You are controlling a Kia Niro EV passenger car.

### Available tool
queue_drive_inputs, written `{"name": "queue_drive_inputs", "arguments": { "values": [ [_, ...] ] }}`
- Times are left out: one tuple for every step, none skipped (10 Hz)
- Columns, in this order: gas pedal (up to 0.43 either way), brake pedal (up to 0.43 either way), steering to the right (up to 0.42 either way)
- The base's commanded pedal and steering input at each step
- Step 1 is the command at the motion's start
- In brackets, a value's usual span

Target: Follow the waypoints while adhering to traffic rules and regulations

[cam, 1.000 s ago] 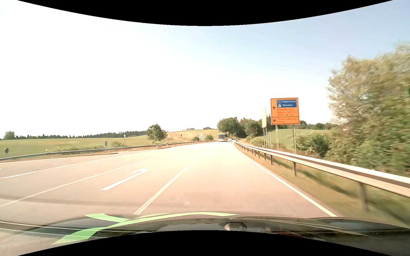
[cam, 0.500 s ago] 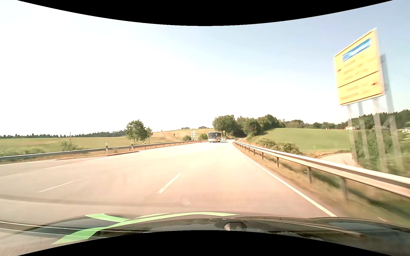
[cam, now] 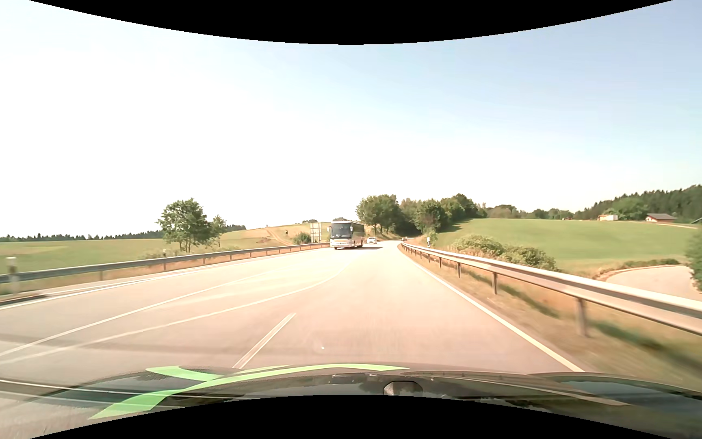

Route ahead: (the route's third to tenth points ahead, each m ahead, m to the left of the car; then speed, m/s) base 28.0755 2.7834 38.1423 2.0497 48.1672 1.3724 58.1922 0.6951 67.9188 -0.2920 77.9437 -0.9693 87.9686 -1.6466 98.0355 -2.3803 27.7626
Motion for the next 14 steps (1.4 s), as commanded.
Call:
{"name": "queue_drive_inputs", "arguments": {
  "values": [
    [0.299,0.0,0.006],
    [0.299,0.0,0.006],
    [0.299,0.0,0.006],
    [0.299,0.0,0.006],
    [0.311,0.0,0.007],
    [0.311,0.0,0.007],
    [0.311,0.0,0.007],
    [0.311,0.0,0.007],
    [0.311,0.0,0.007],
    [0.311,0.0,0.006],
    [0.311,0.0,0.005],
    [0.319,0.0,0.003],
    [0.319,0.0,0.003],
    [0.319,0.0,0.003]
  ]
}}
